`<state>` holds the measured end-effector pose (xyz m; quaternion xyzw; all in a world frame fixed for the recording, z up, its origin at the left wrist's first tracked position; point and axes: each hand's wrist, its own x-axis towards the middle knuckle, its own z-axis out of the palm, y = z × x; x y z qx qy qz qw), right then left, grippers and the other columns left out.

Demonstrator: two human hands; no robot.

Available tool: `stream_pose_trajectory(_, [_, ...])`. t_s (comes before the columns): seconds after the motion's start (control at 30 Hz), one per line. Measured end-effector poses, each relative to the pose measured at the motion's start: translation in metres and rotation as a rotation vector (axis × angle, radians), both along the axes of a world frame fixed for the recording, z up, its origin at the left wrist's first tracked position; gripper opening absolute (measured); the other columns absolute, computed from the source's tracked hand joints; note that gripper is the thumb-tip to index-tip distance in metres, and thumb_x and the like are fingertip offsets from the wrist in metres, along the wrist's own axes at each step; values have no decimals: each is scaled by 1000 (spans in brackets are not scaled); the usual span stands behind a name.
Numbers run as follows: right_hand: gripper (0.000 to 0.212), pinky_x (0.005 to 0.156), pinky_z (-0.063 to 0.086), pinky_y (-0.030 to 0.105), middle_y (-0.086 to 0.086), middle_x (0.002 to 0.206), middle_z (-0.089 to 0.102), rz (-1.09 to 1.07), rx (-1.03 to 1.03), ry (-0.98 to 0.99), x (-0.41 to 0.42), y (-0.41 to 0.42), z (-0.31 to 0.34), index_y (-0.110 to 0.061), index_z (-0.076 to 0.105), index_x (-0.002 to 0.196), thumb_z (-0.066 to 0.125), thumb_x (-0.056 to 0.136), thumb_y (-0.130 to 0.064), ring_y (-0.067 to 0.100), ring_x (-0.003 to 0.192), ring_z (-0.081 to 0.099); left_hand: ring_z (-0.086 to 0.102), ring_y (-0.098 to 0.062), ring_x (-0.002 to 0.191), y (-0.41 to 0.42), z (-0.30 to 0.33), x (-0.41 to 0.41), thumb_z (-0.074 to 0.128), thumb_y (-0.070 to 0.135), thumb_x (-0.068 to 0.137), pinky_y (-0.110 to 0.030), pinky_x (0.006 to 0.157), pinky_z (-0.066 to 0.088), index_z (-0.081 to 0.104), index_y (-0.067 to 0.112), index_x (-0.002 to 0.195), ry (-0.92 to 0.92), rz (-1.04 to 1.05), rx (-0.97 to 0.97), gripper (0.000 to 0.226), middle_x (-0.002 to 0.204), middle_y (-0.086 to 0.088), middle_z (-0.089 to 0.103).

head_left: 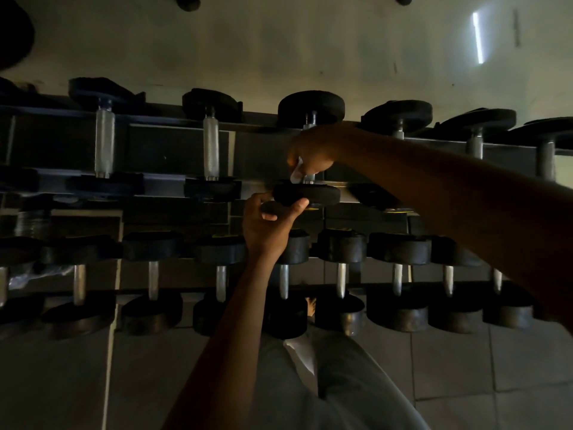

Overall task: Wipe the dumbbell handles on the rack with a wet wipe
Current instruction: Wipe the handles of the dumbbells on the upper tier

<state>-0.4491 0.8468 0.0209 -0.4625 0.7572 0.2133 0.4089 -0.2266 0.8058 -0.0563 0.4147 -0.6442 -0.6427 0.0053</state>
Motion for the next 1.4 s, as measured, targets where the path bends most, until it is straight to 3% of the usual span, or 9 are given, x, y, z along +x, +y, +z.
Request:
stream_pose_trajectory(0.2, [33,80,40,30,-2,120,62,-101,-45,-41,13,6,-4,-31,63,132,53,104,-45,14,104,55,71,-12,108,2,-10,0,89,84,53,-47,88,65,63,45,108,51,47,6,72,126,10,68])
stream_pose_trajectory(0.47, [25,70,39,21,-6,113,66,-136,-91,-87,15,10,6,-29,69,123,57,104,-39,4,88,56,66,-1,105,5,-1,0,91,67,68,-28,82,58,62,36,116,41,5,-76,64,130,10,64])
stream_pose_trajectory(0.53, [23,77,44,24,-8,110,69,-183,-198,-114,14,21,10,-29,72,116,59,102,-42,4,90,60,67,-4,108,8,4,-1,90,66,69,-28,84,58,62,35,117,22,14,-80,64,129,8,66])
stream_pose_trajectory(0.63, [20,90,50,30,-7,112,72,-370,-389,-158,10,55,17,-26,73,115,68,98,-36,8,101,65,64,-4,107,16,21,-1,91,50,80,-22,80,52,63,25,123,-20,41,-115,58,126,8,65])
stream_pose_trajectory(0.8, [24,95,52,23,0,119,73,-841,-741,-232,12,135,29,-16,74,118,74,94,-22,3,102,66,56,-1,109,48,53,1,89,53,82,-17,79,47,60,25,122,36,56,-363,56,130,8,54])
stream_pose_trajectory(0.93, [24,101,52,31,-3,122,71,-1082,-886,-219,16,197,40,-18,72,120,71,96,-22,8,111,66,60,4,102,101,76,-10,86,48,88,-16,79,52,61,22,120,123,7,-465,48,120,11,59])
stream_pose_trajectory(1.03, [19,100,56,39,-2,113,73,-1142,-994,-197,12,240,44,-17,73,115,72,95,-20,10,104,69,65,-4,102,143,85,-28,83,49,89,-27,83,59,62,28,114,128,-57,-424,39,114,12,66])
stream_pose_trajectory(1.23, [30,81,64,47,5,118,67,-1300,-1005,-359,-2,306,44,-24,66,121,69,95,-8,22,96,75,63,-10,101,209,79,-58,82,52,90,-23,73,48,59,31,111,33,-178,-388,37,119,7,63])
stream_pose_trajectory(1.4, [28,77,62,25,-1,113,67,-1265,-889,-337,-17,316,41,-17,66,127,57,103,-7,11,89,73,57,-1,97,218,63,-65,79,57,90,-22,70,45,59,27,123,-81,-219,-359,49,124,5,60])
